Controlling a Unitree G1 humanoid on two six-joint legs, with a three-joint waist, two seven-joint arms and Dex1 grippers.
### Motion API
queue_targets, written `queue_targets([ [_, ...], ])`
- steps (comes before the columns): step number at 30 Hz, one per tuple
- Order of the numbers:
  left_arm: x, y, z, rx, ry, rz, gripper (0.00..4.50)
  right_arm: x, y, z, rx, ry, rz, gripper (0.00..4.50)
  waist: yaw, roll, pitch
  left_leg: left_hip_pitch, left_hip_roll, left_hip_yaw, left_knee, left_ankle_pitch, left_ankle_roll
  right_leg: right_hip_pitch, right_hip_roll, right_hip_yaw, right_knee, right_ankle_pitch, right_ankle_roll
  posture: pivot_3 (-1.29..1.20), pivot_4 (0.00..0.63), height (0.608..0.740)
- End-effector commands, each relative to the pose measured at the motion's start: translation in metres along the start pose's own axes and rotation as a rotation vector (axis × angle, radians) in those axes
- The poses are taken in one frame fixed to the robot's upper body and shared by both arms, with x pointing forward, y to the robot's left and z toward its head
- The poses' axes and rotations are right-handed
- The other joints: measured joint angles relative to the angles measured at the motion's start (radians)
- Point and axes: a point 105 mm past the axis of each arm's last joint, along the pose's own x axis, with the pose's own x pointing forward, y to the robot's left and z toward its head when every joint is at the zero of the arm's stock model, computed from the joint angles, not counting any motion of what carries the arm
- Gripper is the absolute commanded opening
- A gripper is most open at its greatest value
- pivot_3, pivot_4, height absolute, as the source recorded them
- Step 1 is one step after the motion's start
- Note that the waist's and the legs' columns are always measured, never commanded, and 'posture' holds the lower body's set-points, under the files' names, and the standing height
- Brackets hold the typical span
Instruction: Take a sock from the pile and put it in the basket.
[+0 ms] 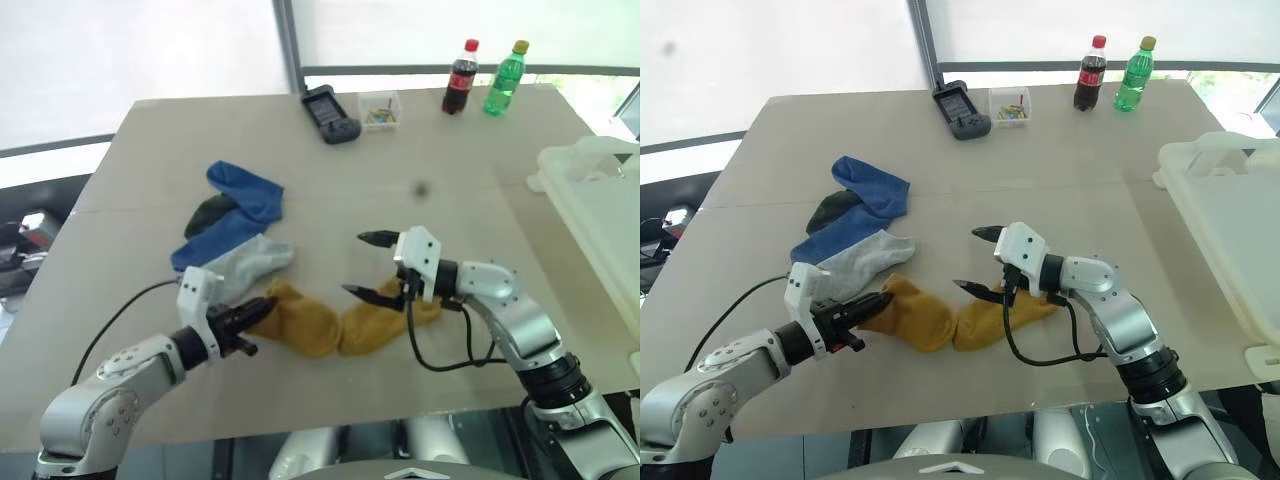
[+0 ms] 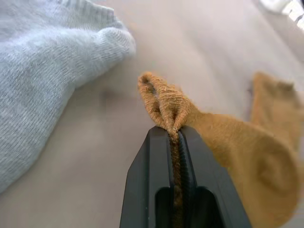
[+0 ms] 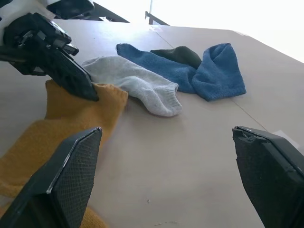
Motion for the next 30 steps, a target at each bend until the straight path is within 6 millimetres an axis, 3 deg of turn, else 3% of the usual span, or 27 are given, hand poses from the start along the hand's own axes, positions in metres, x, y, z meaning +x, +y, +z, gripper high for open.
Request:
queue_targets([
  [1,-0.01,-0.01,0.032,-0.109,-0.118,-0.049,0.05,-0.004,-0.006,0.014,-0.045,-0.045,-0.028,4.5,0.0,0.0,0.0,0.0,0.0,0.0,0.0,0.0,0.0,0.0,0.0,0.0,0.0,0.0,0.0,0.0,0.15,0.74],
  [6,-0.014,-0.023,0.067,-0.147,-0.157,-0.036,0.05,-0.007,-0.014,0.014,-0.049,-0.04,-0.05,4.5,0.001,-0.002,0.001,0.0,0.0,0.0,0.002,0.0,0.0,0.0,0.0,0.0,0.001,0.0,0.0,0.0,0.15,0.74],
  [11,0.004,-0.042,0.102,-0.091,-0.127,-0.02,0.05,-0.008,-0.023,0.012,-0.074,-0.015,-0.079,4.5,0.004,-0.004,0.002,0.001,0.0,0.0,0.003,0.0,0.0,0.001,0.0,0.0,0.003,0.0,0.0,0.0,0.15,0.74],
  [14,0.016,-0.047,0.103,-0.053,-0.085,-0.004,0.05,0.0,-0.037,0.007,-0.107,0.029,-0.161,4.5,-0.005,-0.004,0.002,0.001,0.0,0.002,0.003,0.0,0.0,0.001,0.0,0.002,0.004,0.0,0.0,0.0,0.15,0.74],
  [17,0.024,-0.039,0.097,-0.023,-0.055,0.053,0.05,0.011,-0.05,0.003,-0.12,0.061,-0.23,4.5,-0.013,-0.004,0.002,0.0,0.0,0.003,0.003,0.0,0.0,-0.002,0.001,0.003,0.005,0.0,0.0,0.0,0.15,0.74],
  [23,0.025,-0.036,0.11,0.01,-0.08,0.069,0.05,0.028,-0.055,0.006,-0.153,0.07,-0.244,4.5,-0.017,-0.004,0.002,-0.001,0.0,0.003,0.002,0.001,0.0,-0.002,0.002,0.003,0.004,0.0,0.0,0.0,0.15,0.74],
  [26,0.015,-0.035,0.127,0.069,-0.088,0.069,0.05,0.027,-0.056,0.007,-0.148,0.061,-0.253,4.5,-0.018,-0.005,0.003,-0.001,0.0,0.003,0.002,0.001,0.0,-0.002,0.002,0.003,0.004,0.0,0.0,0.0,0.15,0.74],
  [30,0.018,-0.04,0.111,0.247,0.076,0.054,0.05,0.014,-0.059,0.004,-0.144,0.079,-0.282,4.5,-0.016,-0.004,0.003,-0.001,0.0,0.003,0.002,0.001,0.0,-0.003,0.002,0.003,0.004,0.0,0.0,0.0,0.15,0.74],
])
